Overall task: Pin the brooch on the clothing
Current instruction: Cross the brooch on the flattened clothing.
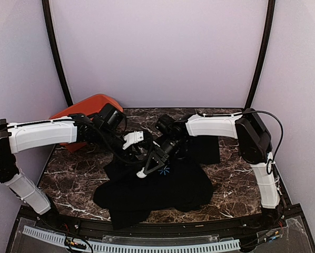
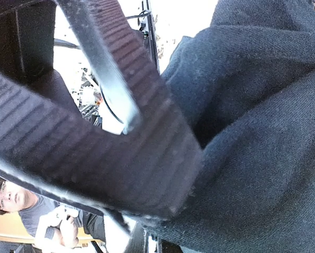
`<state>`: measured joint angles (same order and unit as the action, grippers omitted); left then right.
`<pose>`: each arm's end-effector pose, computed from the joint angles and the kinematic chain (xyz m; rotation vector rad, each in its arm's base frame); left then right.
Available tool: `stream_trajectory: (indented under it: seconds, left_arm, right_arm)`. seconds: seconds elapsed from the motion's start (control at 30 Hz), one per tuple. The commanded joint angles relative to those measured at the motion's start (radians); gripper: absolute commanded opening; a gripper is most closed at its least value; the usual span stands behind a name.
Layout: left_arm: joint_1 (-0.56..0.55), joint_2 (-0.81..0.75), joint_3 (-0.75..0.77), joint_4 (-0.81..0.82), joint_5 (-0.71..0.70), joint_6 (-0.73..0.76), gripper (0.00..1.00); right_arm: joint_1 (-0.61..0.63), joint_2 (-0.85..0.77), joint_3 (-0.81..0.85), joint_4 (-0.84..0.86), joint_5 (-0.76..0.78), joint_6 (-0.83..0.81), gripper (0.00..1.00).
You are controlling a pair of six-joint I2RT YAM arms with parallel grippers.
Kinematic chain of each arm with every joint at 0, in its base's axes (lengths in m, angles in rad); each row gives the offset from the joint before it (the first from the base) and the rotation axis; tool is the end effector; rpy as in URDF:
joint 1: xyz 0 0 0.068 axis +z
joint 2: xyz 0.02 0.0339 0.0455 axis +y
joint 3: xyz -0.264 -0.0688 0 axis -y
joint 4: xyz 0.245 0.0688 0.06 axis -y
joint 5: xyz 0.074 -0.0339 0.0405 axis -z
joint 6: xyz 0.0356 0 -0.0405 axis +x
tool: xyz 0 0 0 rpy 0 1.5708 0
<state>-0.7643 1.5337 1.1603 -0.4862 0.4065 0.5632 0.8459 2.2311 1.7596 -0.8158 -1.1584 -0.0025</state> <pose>0.2284 -0.2384 0.2630 1.6320 1.7868 -0.5847 0.2754 0.3601 0.1794 1.2066 -2.1208 -1.5916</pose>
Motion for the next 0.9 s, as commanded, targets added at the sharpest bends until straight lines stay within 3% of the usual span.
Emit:
stream_trajectory:
  seconds: [0.0,0.87]
  left_arm:
    - [0.007,-0.011,-0.004,-0.020,0.027,-0.004,0.51]
    - [0.007,0.030,0.022,-0.078,0.095,0.021,0.45]
  right_arm:
    - [-0.001,-0.042,-0.014,-0.010,-0.017,-0.017,0.00]
    - [-0.017,-0.074,-0.023,-0.009,-0.042,-0.034,0.00]
